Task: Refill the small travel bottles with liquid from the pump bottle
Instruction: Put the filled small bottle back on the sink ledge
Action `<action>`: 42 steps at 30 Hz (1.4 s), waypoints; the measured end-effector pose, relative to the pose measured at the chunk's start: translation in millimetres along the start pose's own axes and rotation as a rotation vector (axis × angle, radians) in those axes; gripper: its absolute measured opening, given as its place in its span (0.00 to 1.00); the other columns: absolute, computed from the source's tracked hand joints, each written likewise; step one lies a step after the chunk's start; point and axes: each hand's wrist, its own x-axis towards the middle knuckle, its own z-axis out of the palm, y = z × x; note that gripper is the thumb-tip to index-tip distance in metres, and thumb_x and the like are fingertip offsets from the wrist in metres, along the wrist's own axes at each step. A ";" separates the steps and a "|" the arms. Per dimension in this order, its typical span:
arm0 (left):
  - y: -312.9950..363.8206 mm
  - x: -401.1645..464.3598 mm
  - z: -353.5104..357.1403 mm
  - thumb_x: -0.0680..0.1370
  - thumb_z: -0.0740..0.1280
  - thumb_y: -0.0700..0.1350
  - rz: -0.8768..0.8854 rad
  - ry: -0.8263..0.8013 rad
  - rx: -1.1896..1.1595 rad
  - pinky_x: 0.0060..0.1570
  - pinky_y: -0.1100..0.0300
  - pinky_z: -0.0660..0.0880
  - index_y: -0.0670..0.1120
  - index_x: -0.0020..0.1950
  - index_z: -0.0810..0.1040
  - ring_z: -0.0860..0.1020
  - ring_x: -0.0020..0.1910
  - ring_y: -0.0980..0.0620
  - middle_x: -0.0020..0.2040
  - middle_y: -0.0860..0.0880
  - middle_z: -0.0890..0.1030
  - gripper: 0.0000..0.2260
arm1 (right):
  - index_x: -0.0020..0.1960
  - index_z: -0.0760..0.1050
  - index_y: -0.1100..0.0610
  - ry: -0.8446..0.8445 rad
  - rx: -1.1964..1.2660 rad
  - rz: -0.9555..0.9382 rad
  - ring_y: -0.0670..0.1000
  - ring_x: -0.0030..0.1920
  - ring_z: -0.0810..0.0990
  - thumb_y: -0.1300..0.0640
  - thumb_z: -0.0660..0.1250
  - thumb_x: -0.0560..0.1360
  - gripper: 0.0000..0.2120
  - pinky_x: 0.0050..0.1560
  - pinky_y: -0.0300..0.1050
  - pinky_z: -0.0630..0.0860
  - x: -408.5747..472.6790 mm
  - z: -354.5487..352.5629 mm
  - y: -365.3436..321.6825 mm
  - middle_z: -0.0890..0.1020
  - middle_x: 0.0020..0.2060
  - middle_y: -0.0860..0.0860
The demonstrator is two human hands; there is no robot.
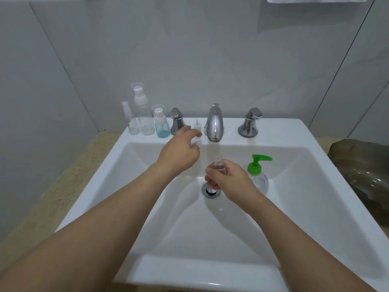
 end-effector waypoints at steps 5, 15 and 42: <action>1.5 9.8 13.7 0.77 0.60 0.38 0.013 -0.007 -0.042 0.62 0.50 0.73 0.51 0.70 0.76 0.74 0.66 0.48 0.70 0.53 0.74 0.22 | 0.42 0.78 0.50 0.053 -0.065 0.000 0.58 0.45 0.82 0.47 0.67 0.68 0.07 0.53 0.61 0.78 4.3 -4.6 4.0 0.84 0.40 0.53; 6.4 3.5 14.5 0.81 0.58 0.39 -0.055 0.069 -0.140 0.53 0.58 0.71 0.49 0.65 0.80 0.77 0.57 0.49 0.62 0.52 0.78 0.17 | 0.42 0.77 0.51 0.069 -0.154 0.035 0.55 0.42 0.81 0.45 0.65 0.68 0.11 0.48 0.56 0.78 4.2 -6.6 6.6 0.83 0.41 0.54; 4.6 -31.2 -17.6 0.79 0.70 0.44 -0.053 -0.277 -0.351 0.32 0.63 0.69 0.42 0.46 0.81 0.74 0.27 0.61 0.31 0.50 0.79 0.05 | 0.42 0.74 0.50 -0.094 -0.560 0.033 0.53 0.42 0.81 0.51 0.67 0.75 0.05 0.40 0.45 0.75 4.1 -4.8 12.2 0.82 0.41 0.50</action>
